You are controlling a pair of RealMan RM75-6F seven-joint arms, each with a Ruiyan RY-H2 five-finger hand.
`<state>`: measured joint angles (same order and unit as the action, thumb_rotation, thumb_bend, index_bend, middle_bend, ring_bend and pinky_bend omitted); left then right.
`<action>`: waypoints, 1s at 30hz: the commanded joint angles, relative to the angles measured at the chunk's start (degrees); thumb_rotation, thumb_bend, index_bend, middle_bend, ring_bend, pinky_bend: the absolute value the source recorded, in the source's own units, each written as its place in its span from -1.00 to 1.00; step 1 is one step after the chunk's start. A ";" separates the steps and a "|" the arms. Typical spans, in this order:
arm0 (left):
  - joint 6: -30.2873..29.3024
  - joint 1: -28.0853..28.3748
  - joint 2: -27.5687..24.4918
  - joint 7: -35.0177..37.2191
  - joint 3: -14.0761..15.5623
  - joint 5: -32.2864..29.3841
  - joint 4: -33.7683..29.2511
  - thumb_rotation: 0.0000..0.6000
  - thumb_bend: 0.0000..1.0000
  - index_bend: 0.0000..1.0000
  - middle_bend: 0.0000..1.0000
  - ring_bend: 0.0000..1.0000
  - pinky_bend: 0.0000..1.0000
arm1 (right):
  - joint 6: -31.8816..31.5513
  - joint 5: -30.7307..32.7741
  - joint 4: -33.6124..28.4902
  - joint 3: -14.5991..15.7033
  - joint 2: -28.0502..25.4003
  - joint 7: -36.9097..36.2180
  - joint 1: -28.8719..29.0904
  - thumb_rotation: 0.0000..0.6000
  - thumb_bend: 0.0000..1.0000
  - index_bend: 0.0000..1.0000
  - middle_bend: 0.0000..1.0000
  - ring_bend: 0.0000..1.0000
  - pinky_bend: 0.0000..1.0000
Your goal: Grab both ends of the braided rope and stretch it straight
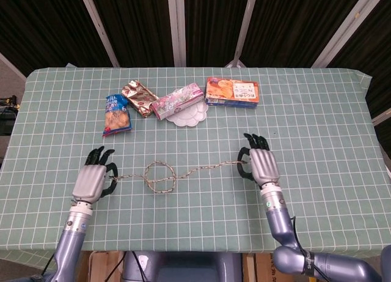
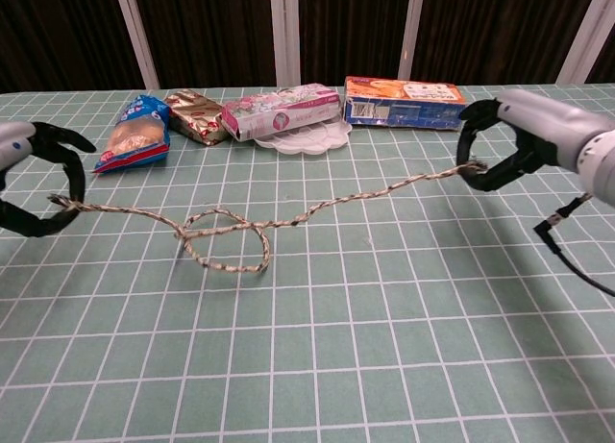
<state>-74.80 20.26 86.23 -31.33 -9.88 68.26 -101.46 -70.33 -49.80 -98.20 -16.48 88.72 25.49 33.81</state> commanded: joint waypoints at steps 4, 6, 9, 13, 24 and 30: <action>-0.83 -1.82 -6.97 4.57 -0.15 0.40 -1.86 1.00 0.09 0.20 -0.73 -1.00 -1.00 | -0.26 0.60 0.20 -0.36 -5.91 -4.30 -3.50 1.00 -0.01 0.21 -0.75 -1.00 -1.00; -1.05 -2.30 -8.13 5.66 0.23 0.81 -1.89 1.00 0.09 0.20 -0.73 -1.00 -1.00 | -0.24 0.56 0.31 -0.29 -7.21 -5.34 -4.30 1.00 -0.01 0.21 -0.75 -1.00 -1.00; -1.32 -2.93 -9.33 7.20 0.79 1.26 -1.73 1.00 0.09 0.20 -0.73 -1.00 -1.00 | -0.06 0.31 0.59 0.05 -8.89 -6.66 -5.36 1.00 -0.01 0.21 -0.75 -1.00 -1.00; -1.61 -3.41 -9.87 8.79 1.26 1.61 -1.44 1.00 0.09 0.20 -0.73 -1.00 -1.00 | -0.01 0.04 1.03 0.34 -10.22 -8.17 -6.43 1.00 -0.01 0.21 -0.75 -1.00 -1.00; -1.84 -3.61 -9.99 10.04 2.28 2.64 -0.31 1.00 0.09 0.20 -0.73 -1.00 -1.00 | -0.22 0.54 3.85 0.27 -11.72 -10.08 -7.97 1.00 0.01 0.21 -0.75 -1.00 -1.00; -1.72 -3.65 -9.47 10.22 2.64 2.28 0.76 1.00 0.09 0.20 -0.73 -1.00 -1.00 | 0.55 1.29 5.95 0.36 -12.01 -11.18 -8.66 1.00 0.00 0.21 -0.75 -1.00 -1.00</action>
<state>-76.55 16.61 76.69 -21.14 -7.29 70.60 -100.77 -69.96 -48.65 -92.47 -16.14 76.74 14.51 25.28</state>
